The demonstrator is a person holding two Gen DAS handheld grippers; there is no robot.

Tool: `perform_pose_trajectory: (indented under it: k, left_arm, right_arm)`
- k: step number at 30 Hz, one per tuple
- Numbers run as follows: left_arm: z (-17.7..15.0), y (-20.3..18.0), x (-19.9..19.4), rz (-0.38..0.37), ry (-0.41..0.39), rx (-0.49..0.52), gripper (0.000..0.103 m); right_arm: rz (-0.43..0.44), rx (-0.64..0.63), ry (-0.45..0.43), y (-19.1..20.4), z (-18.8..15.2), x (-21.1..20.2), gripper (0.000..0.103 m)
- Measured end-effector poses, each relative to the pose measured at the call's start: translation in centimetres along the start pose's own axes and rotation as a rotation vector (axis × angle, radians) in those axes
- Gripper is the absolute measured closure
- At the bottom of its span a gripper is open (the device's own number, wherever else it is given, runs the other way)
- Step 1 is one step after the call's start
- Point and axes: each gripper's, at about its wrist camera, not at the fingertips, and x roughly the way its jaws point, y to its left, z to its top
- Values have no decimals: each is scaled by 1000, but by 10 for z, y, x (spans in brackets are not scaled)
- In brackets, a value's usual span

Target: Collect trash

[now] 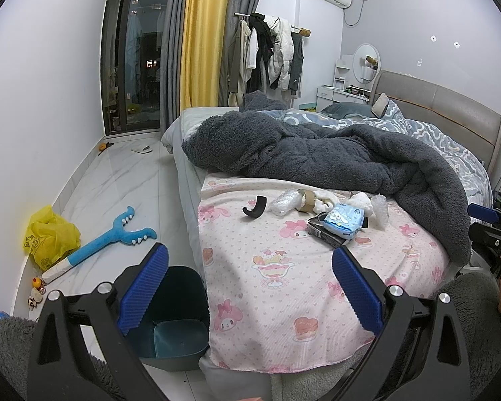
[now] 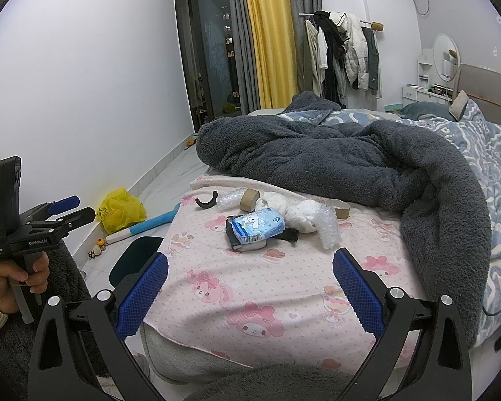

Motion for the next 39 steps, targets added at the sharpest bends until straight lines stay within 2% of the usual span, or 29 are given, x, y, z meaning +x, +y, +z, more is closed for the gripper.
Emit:
perform_pose_trajectory:
  k: [13, 18, 21, 24, 31, 39]
  left_arm:
    - [0, 0, 0, 2, 1, 1, 3]
    - [-7, 10, 8, 30, 16, 25, 3]
    - [-4, 10, 7, 18, 31, 45, 4]
    - [1, 8, 12, 8, 43, 62, 4]
    - [15, -7, 27, -62, 50, 154, 5]
    - [32, -21, 60, -182, 47, 217, 6]
  right_arm:
    - [0, 3, 3, 1, 0, 3, 3]
    - [-17, 15, -2, -3, 6, 1, 3]
    - [-26, -33, -6, 7, 15, 1, 3]
    - [7, -56, -9, 15, 22, 14, 3]
    - [9, -95, 31, 5, 27, 55, 3]
    - [31, -130, 81, 1, 30, 91, 4]
